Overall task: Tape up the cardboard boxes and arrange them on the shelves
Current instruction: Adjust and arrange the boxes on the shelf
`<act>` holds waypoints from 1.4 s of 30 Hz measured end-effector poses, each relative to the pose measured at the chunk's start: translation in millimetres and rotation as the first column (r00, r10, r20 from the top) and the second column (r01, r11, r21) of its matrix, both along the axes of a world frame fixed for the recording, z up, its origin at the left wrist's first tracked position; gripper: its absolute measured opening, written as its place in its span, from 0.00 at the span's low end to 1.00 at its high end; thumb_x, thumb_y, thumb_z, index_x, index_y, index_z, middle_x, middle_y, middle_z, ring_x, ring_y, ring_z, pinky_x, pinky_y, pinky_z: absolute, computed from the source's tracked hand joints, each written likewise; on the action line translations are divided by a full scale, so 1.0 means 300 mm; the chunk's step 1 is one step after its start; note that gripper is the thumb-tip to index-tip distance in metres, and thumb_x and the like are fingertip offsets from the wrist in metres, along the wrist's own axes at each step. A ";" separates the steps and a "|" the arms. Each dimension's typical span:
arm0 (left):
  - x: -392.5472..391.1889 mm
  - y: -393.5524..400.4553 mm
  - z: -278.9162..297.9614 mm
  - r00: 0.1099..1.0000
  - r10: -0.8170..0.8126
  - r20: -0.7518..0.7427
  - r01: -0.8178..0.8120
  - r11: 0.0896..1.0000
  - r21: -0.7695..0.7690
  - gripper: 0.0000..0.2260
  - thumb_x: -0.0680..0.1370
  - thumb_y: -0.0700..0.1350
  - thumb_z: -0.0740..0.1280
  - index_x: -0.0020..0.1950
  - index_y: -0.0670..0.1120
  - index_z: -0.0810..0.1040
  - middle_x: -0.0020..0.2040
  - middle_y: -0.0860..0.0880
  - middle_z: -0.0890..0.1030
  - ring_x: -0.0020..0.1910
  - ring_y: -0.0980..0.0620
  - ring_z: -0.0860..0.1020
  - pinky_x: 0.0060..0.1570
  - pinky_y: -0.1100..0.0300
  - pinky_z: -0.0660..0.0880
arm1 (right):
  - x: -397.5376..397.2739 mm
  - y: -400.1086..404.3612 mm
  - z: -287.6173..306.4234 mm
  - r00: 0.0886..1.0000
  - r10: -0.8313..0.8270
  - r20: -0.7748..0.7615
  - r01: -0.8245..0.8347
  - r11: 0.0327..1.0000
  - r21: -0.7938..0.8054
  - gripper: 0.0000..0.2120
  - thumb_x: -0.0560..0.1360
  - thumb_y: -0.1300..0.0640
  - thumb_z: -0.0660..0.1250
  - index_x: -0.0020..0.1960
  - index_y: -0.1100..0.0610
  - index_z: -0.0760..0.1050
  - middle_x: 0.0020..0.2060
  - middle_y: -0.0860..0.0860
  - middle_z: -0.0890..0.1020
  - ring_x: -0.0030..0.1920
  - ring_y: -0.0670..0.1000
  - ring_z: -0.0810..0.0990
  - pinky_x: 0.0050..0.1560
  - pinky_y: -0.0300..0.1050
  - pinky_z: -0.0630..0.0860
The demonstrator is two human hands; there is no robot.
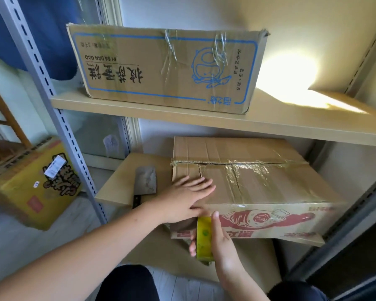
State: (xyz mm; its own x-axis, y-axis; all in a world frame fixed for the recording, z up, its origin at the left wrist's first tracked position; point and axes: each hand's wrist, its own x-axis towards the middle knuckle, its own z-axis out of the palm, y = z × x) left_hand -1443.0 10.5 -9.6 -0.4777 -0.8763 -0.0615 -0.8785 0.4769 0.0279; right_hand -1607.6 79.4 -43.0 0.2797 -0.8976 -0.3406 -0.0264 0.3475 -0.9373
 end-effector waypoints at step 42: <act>0.225 0.162 0.886 0.320 -0.041 -0.947 -0.882 0.351 -0.313 0.15 0.76 0.36 0.66 0.55 0.55 0.73 0.52 0.58 0.75 0.51 0.60 0.76 0.49 0.66 0.72 | 0.203 -0.197 1.033 0.807 -0.544 -0.228 -0.442 -0.302 -0.845 0.16 0.78 0.49 0.58 0.61 0.53 0.75 0.53 0.47 0.77 0.49 0.52 0.77 0.47 0.45 0.75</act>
State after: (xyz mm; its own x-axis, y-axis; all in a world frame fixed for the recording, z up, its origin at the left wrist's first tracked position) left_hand -1375.5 59.2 256.1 0.5992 -0.3455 0.7222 -0.6922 0.2297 0.6842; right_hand -1546.5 20.4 267.0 0.4895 -0.1482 0.8593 -0.5415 -0.8241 0.1663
